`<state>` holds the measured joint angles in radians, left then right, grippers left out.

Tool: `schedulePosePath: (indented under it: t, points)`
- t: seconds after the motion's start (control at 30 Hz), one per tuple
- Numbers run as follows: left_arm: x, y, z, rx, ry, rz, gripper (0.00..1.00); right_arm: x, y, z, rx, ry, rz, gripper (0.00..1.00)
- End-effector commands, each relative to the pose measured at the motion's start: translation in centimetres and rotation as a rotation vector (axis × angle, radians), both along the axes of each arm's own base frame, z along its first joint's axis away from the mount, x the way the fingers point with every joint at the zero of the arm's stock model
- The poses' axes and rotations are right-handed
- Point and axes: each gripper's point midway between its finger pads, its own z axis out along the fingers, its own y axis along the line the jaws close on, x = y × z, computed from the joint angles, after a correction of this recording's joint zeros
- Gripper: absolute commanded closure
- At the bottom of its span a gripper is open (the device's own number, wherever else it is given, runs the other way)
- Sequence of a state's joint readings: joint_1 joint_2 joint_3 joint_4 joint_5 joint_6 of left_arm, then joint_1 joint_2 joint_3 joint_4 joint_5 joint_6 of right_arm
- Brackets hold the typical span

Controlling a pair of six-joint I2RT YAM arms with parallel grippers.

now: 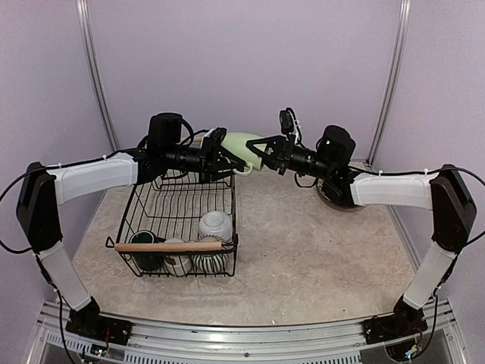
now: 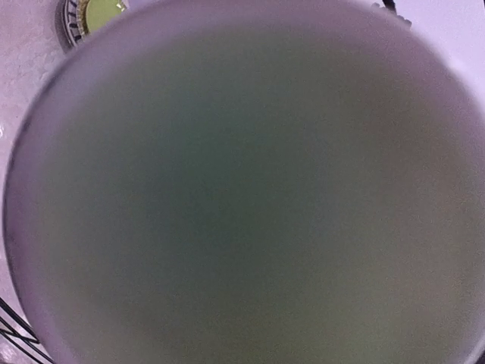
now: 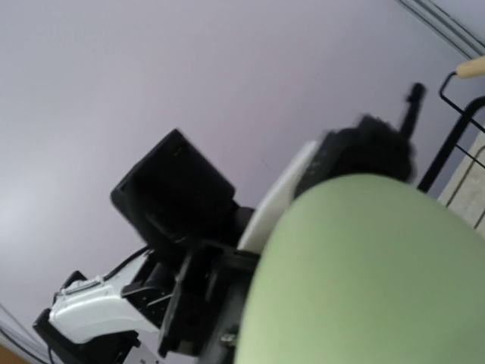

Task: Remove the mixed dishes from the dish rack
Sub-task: Pass from the left arm to the right, then place the cup at the center of the board.

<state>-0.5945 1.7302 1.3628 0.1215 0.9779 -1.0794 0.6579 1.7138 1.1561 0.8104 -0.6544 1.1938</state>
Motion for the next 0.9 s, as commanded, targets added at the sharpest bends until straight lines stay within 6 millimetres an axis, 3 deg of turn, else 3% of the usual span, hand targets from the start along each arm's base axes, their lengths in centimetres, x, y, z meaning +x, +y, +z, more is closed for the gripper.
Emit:
schedulePosePath:
  t: [0.0, 0.17, 0.3, 0.5, 0.87]
  points:
    - [0.8, 0.8, 1.3, -0.001, -0.114, 0.045, 0.71, 1.1, -2.2, 1.1, 0.003, -0.02, -0.102, 1.0]
    - [1.4, 2.6, 1.5, 0.049, -0.176, 0.109, 0.46, 1.7, -4.8, 1.1, -0.053, -0.041, -0.175, 1.0]
    - [2.0, 4.4, 1.6, 0.101, -0.209, 0.164, 0.34, 2.1, -7.8, 0.2, -0.172, -0.06, -0.278, 1.0]
    - [3.1, 7.2, 2.0, 0.173, -0.259, 0.252, 0.23, 3.1, -14.9, -4.3, -0.522, -0.009, -0.554, 1.0]
    - [4.5, 9.7, 1.8, 0.276, -0.316, 0.331, 0.14, 1.7, -28.9, -13.0, -1.086, 0.237, -0.88, 1.0]
